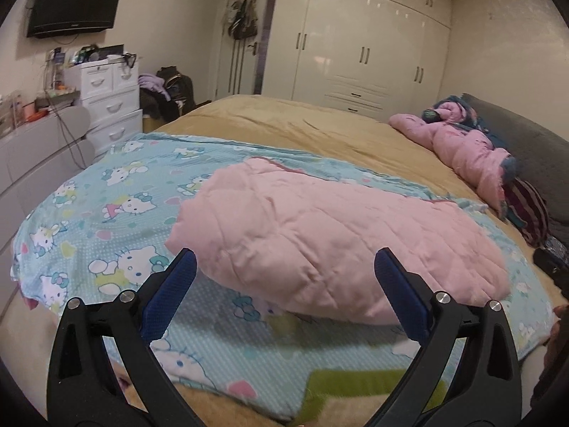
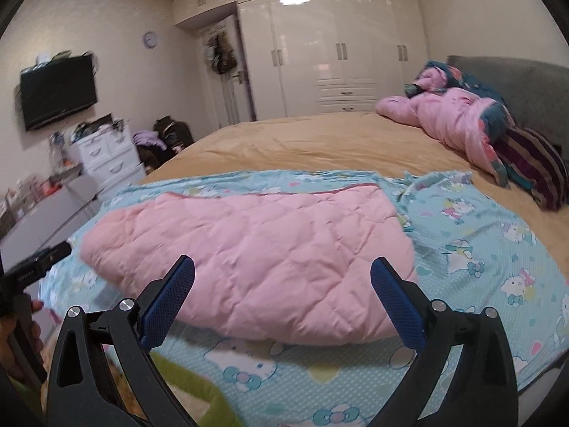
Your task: Fold large clothes
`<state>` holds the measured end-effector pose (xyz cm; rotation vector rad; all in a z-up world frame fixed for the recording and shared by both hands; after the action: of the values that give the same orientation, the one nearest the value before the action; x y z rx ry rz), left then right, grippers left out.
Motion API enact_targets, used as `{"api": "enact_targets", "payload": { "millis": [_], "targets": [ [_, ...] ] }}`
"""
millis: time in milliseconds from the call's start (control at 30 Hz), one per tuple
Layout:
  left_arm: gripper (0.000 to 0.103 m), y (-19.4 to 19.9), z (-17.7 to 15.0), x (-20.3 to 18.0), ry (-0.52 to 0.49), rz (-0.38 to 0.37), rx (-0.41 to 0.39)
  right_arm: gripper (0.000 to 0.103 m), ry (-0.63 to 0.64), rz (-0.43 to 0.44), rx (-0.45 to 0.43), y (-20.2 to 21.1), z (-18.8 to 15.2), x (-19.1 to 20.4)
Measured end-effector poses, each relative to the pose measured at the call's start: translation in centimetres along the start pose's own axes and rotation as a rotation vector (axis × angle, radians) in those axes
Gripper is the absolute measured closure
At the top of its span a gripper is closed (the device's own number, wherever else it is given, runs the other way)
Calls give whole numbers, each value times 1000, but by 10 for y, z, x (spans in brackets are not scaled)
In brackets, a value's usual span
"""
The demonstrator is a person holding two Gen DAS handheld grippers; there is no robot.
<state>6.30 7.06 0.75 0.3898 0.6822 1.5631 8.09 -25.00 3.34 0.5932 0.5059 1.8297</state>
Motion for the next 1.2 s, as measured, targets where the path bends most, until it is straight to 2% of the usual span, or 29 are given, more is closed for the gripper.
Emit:
{"api": "enact_targets", "payload": {
  "millis": [167,400,1200],
  "targets": [
    [9,10,-16,-9,-3,-29,8,4,33,17,7,2,-19,16],
    [9,17,-30,-17,-14,-7,7,4,15,44,78,-14,-37,26],
    [9,16,-36,-17,-14,39,20,4,26,46,97,-17,-46,28]
  ]
}}
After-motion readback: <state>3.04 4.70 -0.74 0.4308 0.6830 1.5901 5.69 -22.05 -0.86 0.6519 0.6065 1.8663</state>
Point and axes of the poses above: each gripper's, at about its wrist camera, not at the fingertips, and y roughly against the way its jaws point, x to its left, z to its top, the point moved 7 cm from there along -y, roughly the way its jaws point, and after that the axes turned 9 degrees about x, right-handed, at the moved point
